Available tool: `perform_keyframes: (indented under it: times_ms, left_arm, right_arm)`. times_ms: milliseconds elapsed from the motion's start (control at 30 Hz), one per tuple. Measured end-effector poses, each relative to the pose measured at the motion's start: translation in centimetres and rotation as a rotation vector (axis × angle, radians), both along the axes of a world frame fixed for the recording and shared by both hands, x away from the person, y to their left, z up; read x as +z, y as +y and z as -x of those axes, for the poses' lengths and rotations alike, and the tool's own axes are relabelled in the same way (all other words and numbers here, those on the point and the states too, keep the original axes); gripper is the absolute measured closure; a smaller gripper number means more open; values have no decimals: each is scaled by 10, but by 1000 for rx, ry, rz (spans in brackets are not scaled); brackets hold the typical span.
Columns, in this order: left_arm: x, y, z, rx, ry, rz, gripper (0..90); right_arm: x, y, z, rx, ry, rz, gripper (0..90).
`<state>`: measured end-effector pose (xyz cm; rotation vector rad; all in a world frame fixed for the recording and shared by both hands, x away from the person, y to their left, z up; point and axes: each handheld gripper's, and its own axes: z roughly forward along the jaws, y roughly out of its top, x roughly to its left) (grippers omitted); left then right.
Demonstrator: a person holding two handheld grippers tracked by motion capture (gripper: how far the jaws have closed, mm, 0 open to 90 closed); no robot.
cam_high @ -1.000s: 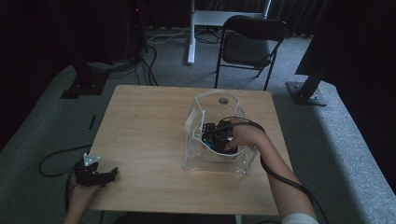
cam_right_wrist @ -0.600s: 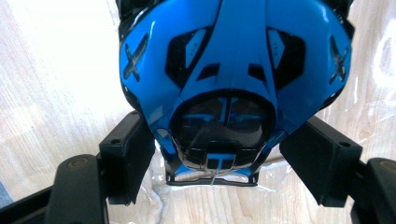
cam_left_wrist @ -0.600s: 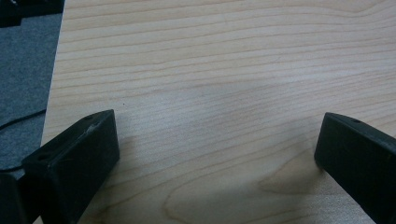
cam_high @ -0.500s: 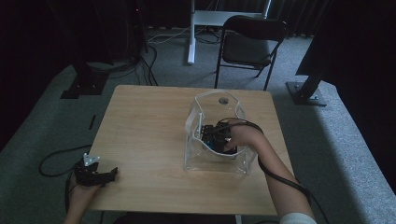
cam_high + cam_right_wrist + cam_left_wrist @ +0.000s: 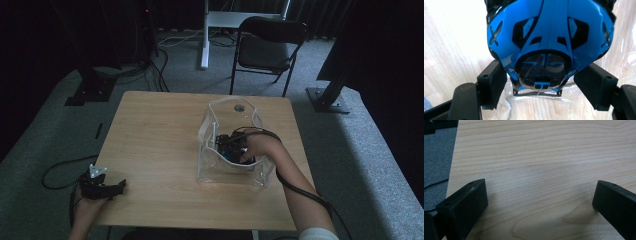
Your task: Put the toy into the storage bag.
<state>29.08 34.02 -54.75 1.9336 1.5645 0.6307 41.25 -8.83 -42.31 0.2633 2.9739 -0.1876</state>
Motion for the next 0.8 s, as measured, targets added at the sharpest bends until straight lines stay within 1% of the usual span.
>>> perform_keyframes:
  times_ms: [67,100,167,233,300,367,433,500,600,633,667,733,800]
  left_arm:
    - [0,0,0,0,0,0,3]
    - [0,0,0,0,0,0,3]
    - [0,0,0,0,0,0,3]
    - [0,0,0,0,0,0,3]
    - [0,0,0,0,0,0,3]
    - [0,0,0,0,0,0,3]
    - [0,0,0,0,0,0,3]
    - [0,0,0,0,0,0,3]
    - [0,0,0,0,0,0,3]
    - [0,0,0,-1,0,0,3]
    - [0,0,0,-1,0,0,3]
    - [0,0,0,0,0,0,3]
    - [0,0,0,-1,0,0,3]
  right_arm:
    - [-1,1,0,-2,1,14,260]
    - [-1,0,-2,14,0,30,260]
    - [-4,2,0,-33,0,16,260]
    - [-5,3,0,-38,0,27,259]
    - [-7,3,0,-23,4,41,258]
    - [-9,3,0,-20,8,48,258]
    - [-10,2,-1,-11,17,59,257]
    - [-12,2,-1,-27,33,61,256]
    - [-17,3,-1,-37,52,88,256]
    - [-18,3,-1,-35,50,91,257]
    - [-18,4,0,-50,47,92,257]
    - [-19,4,0,-57,47,88,256]
    - [-19,5,1,-57,45,87,256]
